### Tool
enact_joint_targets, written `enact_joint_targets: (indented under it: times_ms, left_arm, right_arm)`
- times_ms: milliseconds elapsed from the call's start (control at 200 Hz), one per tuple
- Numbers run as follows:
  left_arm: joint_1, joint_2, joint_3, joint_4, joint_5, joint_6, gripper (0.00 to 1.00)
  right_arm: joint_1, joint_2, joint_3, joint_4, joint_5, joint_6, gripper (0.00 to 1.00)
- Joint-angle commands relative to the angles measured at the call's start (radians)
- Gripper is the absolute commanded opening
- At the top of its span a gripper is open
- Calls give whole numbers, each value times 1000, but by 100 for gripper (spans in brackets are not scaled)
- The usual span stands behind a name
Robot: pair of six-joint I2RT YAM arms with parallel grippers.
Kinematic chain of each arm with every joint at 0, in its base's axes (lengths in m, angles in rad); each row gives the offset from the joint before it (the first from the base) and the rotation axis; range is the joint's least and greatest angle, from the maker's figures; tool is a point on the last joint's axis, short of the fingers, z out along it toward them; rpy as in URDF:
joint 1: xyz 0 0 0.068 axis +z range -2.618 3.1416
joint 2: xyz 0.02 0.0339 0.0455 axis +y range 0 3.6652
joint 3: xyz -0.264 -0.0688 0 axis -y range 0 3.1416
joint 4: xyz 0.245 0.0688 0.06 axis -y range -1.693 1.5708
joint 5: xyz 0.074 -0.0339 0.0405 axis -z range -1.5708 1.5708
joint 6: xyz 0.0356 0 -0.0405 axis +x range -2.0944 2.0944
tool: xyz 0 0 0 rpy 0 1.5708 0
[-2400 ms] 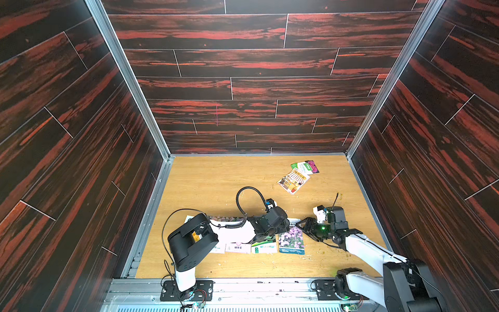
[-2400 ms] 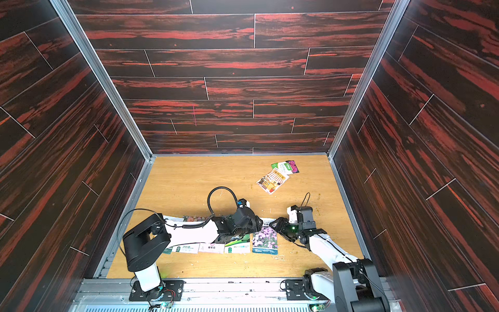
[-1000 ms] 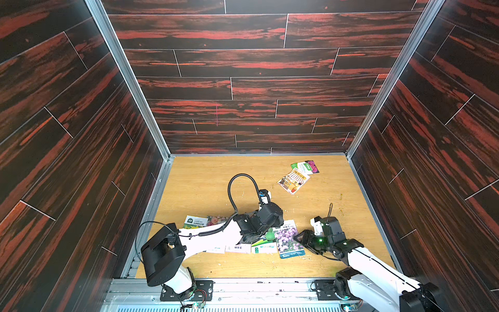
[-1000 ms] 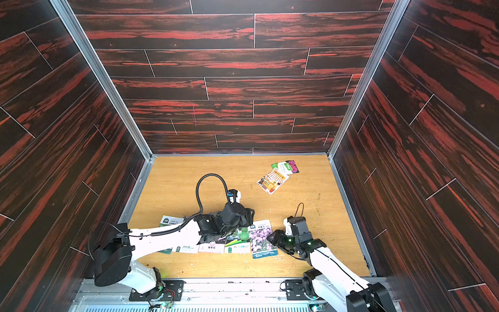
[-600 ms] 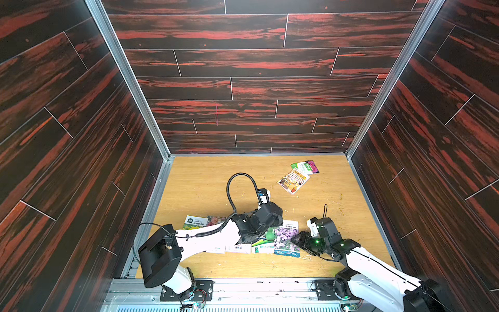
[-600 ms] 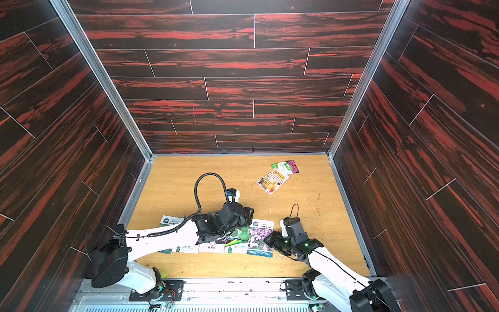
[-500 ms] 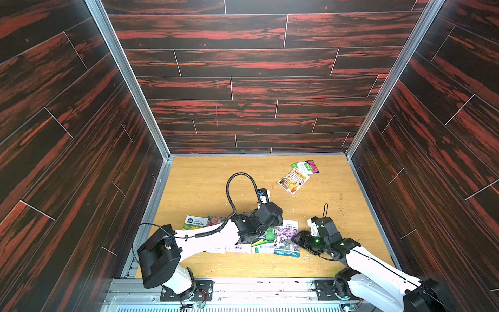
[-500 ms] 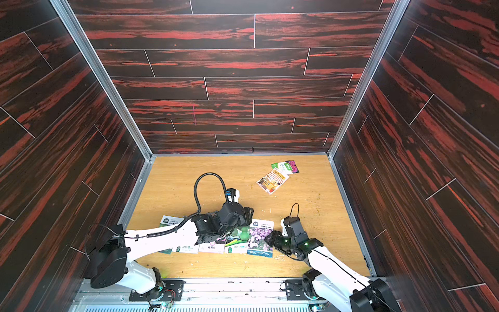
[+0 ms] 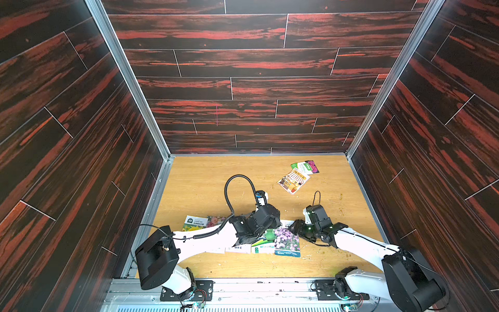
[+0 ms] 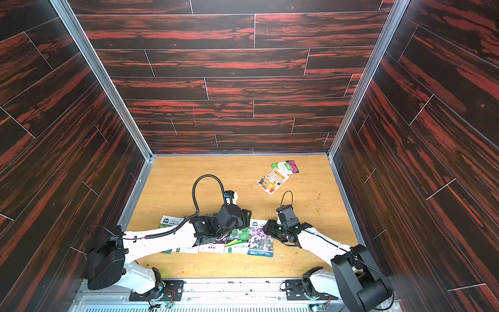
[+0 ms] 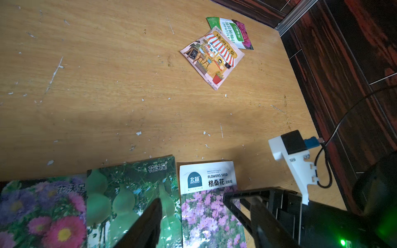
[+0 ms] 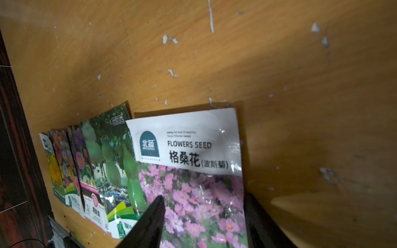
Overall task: Arrange the seed packets in a row
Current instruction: Adjust the seed packet at the center of the board, then pick up the seed packet from the center of the board.
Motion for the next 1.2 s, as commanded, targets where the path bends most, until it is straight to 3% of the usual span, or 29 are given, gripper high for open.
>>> enact_joint_targets:
  times_ms: [0, 396, 476, 586, 761, 877, 1017, 1192]
  left_arm:
    - [-2, -38, -9, -7, -27, 6, 67]
    - [-2, -22, -10, 10, -37, 15, 67]
    - [4, -14, -2, 17, -46, 30, 69]
    - [58, 32, 55, 24, -9, 88, 80]
    - [198, 163, 177, 107, 152, 230, 100]
    - [300, 281, 258, 205, 355, 293, 100]
    - [364, 447, 435, 134, 519, 444, 100]
    - [427, 620, 570, 116, 656, 465, 98]
  right_arm:
    - [0, 13, 21, 1, 10, -23, 61]
    - [-57, -1, 95, -41, 5, -65, 62]
    - [-126, 5, 114, -23, -26, -64, 62]
    - [-294, 60, 127, 109, -127, -10, 65]
    - [-400, 296, 297, 224, -193, 11, 69]
    - [-443, 477, 482, 219, -214, -4, 78]
    - [-487, 663, 712, 134, -276, -43, 87]
    - [-534, 818, 893, 64, -316, -56, 88]
